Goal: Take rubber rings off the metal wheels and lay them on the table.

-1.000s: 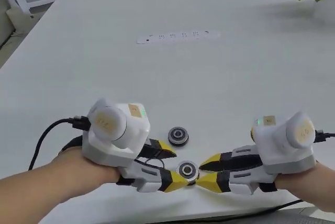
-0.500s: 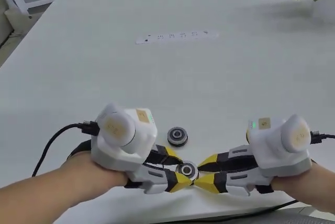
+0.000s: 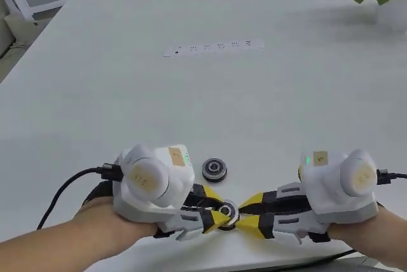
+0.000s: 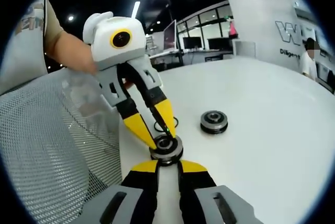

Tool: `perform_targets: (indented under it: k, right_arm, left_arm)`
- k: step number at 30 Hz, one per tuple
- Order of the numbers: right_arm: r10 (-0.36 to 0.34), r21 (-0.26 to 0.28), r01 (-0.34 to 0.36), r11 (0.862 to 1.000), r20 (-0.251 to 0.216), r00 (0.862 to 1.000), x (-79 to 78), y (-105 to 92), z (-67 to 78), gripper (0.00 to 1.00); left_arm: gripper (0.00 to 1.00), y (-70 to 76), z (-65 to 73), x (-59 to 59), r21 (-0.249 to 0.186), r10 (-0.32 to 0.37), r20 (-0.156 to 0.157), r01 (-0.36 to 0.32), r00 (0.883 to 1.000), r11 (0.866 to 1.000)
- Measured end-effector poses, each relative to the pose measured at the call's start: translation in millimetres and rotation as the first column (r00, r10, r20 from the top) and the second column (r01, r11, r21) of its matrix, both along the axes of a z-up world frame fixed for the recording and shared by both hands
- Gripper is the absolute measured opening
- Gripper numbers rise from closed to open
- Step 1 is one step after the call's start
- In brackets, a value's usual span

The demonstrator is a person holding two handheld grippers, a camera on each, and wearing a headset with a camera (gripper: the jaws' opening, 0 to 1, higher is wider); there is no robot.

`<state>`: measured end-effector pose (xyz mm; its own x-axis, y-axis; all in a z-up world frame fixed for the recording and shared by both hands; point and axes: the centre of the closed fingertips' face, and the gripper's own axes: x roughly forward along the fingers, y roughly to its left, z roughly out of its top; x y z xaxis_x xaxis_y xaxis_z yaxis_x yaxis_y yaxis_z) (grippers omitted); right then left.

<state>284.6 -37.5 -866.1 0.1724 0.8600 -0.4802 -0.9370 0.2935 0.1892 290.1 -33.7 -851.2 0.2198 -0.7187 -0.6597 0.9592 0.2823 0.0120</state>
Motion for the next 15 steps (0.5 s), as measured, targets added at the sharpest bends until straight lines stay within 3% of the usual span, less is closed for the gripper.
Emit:
perform_targets:
  k: [4,11,15]
  right_arm:
    - [-0.016,0.008,0.016,1.0,0.004,1.0,0.5,0.0,0.2,0.1]
    - [-0.055,0.018,0.055,0.998,-0.019,0.998,-1.0,-3.9,3.2,0.03]
    - [-0.081,0.02,0.083,0.996,-0.064,0.995,1.5,-5.0,2.1,0.0]
  left_arm:
    - [0.14,0.7,0.3,1.5,-0.02,0.021,-0.006,-0.021,1.0,1.0]
    - [0.13,-0.1,0.5,1.4,-0.015,0.029,0.005,-0.029,1.0,0.999]
    - [0.14,-0.1,0.6,1.3,-0.008,0.025,0.013,-0.025,1.0,1.0]
